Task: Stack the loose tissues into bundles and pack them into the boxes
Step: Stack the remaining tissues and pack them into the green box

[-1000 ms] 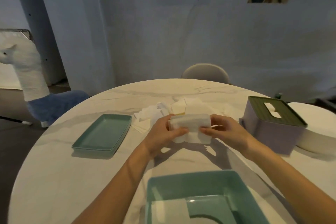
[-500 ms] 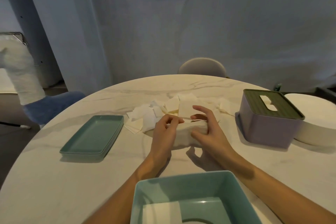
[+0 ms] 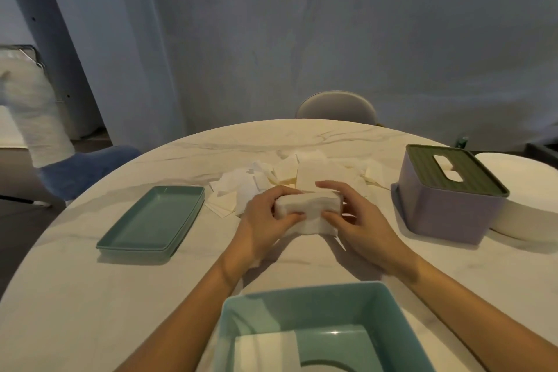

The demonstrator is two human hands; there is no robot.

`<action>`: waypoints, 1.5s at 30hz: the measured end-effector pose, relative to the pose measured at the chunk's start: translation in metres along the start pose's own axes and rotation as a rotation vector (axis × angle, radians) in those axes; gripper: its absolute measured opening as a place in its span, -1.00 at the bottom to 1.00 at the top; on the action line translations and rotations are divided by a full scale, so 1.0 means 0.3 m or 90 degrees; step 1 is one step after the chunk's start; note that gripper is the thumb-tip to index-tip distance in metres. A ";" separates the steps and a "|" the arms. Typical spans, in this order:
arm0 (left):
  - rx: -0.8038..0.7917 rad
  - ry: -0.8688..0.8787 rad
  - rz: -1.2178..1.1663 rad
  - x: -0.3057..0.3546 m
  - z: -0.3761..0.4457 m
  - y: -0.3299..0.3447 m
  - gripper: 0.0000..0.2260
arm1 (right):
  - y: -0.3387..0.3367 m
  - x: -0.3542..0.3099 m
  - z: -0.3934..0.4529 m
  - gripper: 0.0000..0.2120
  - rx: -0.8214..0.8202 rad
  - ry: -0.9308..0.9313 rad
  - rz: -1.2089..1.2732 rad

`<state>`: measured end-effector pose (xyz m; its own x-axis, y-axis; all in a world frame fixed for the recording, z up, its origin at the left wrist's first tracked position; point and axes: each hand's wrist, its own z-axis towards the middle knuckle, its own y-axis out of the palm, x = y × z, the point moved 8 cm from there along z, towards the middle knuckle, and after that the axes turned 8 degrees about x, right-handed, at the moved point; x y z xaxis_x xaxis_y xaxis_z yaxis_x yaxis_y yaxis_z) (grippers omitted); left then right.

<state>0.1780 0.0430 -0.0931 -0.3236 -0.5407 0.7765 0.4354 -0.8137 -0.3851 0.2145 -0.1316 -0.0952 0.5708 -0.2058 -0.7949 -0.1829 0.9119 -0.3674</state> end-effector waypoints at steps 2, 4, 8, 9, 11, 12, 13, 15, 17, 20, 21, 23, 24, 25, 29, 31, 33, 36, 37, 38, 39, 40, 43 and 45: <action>0.021 -0.003 -0.015 0.015 0.014 -0.026 -0.70 | -0.021 -0.013 0.012 -0.57 0.006 -0.012 0.019; -0.005 -0.018 -0.033 0.019 0.017 -0.030 -0.68 | -0.026 -0.006 0.024 -0.54 -0.018 0.000 0.016; -0.087 -0.048 -0.061 -0.008 -0.009 -0.024 -0.63 | -0.035 0.053 0.016 -0.41 -0.088 0.064 -0.046; -0.092 -0.054 -0.070 -0.014 -0.011 -0.028 -0.63 | -0.040 0.059 0.013 -0.39 -0.092 0.068 -0.049; -0.097 -0.055 -0.087 -0.007 -0.013 -0.037 -0.66 | -0.048 0.060 0.013 -0.45 -0.087 0.062 -0.050; -0.095 -0.053 -0.097 0.000 -0.011 -0.041 -0.69 | -0.052 0.055 0.015 -0.53 -0.077 0.054 -0.052; -0.086 -0.051 -0.108 0.006 -0.006 -0.048 -0.72 | -0.059 0.049 0.020 -0.62 -0.061 0.044 -0.055; -0.065 -0.046 -0.123 0.014 0.002 -0.062 -0.75 | -0.075 0.041 0.028 -0.73 -0.025 0.033 -0.044; -0.066 -0.051 -0.132 0.016 0.005 -0.069 -0.73 | -0.082 0.034 0.025 -0.73 -0.022 0.053 -0.014; -0.104 -0.065 -0.096 0.001 -0.011 -0.051 -0.72 | -0.063 0.047 0.003 -0.63 -0.064 0.089 -0.065; -0.099 -0.070 -0.066 -0.002 -0.011 -0.049 -0.73 | -0.058 0.047 -0.004 -0.62 -0.069 0.091 -0.086; -0.076 -0.073 -0.013 0.012 -0.002 -0.056 -0.76 | -0.059 0.032 -0.013 -0.66 -0.062 0.086 -0.083; -0.067 -0.071 -0.006 0.028 0.008 -0.063 -0.76 | -0.063 0.015 -0.013 -0.68 -0.054 0.094 -0.046; -0.061 -0.073 -0.011 0.055 0.014 -0.074 -0.76 | -0.069 -0.010 -0.016 -0.70 -0.042 0.116 0.017; -0.108 -0.142 -0.064 0.176 -0.009 -0.112 -0.72 | -0.076 -0.151 -0.023 -0.70 -0.016 0.222 0.258; -0.118 -0.143 -0.065 0.234 -0.043 -0.141 -0.68 | -0.064 -0.223 -0.034 -0.66 -0.022 0.255 0.321; -0.102 -0.171 -0.118 0.286 -0.093 -0.185 -0.63 | -0.045 -0.289 -0.063 -0.65 -0.039 0.294 0.346; -0.088 -0.248 -0.244 0.336 -0.185 -0.238 -0.67 | -0.011 -0.386 -0.138 -0.71 -0.102 0.351 0.333; -0.089 -0.268 -0.262 0.348 -0.221 -0.249 -0.67 | 0.000 -0.410 -0.169 -0.70 -0.122 0.365 0.325; -0.093 -0.284 -0.264 0.354 -0.255 -0.257 -0.65 | 0.010 -0.434 -0.201 -0.70 -0.141 0.375 0.313; -0.096 -0.298 -0.256 0.356 -0.295 -0.267 -0.63 | 0.021 -0.452 -0.237 -0.70 -0.156 0.384 0.298; -0.099 -0.306 -0.246 0.359 -0.326 -0.274 -0.62 | 0.029 -0.467 -0.267 -0.71 -0.171 0.390 0.283; -0.091 -0.302 -0.171 0.364 -0.403 -0.305 -0.64 | 0.048 -0.492 -0.340 -0.76 -0.223 0.396 0.233; -0.083 -0.277 -0.100 0.364 -0.434 -0.326 -0.63 | 0.056 -0.500 -0.375 -0.78 -0.261 0.400 0.192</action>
<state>-0.0095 0.0357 -0.0356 0.0172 -0.2920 0.9562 0.2916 -0.9133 -0.2842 0.0357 -0.1254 -0.0365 -0.0835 -0.2441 -0.9662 -0.6062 0.7820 -0.1452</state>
